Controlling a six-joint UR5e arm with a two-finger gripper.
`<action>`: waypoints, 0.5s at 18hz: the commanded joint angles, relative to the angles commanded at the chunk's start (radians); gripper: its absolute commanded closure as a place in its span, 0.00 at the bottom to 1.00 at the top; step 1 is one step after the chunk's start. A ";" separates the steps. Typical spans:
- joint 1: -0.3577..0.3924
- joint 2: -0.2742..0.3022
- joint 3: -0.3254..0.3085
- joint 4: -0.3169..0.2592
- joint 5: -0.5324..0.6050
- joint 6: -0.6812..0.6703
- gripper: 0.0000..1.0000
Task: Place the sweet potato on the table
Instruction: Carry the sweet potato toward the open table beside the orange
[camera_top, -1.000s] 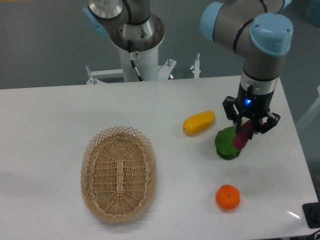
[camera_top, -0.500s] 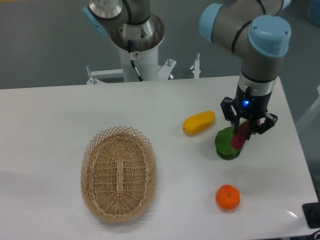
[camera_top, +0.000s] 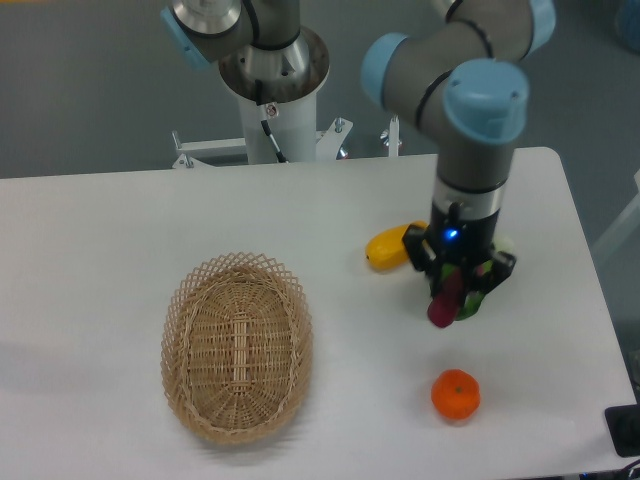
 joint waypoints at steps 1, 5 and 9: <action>-0.020 -0.017 0.002 0.023 0.000 -0.048 0.75; -0.066 -0.092 -0.008 0.083 0.011 -0.137 0.75; -0.103 -0.161 -0.034 0.088 0.066 -0.137 0.74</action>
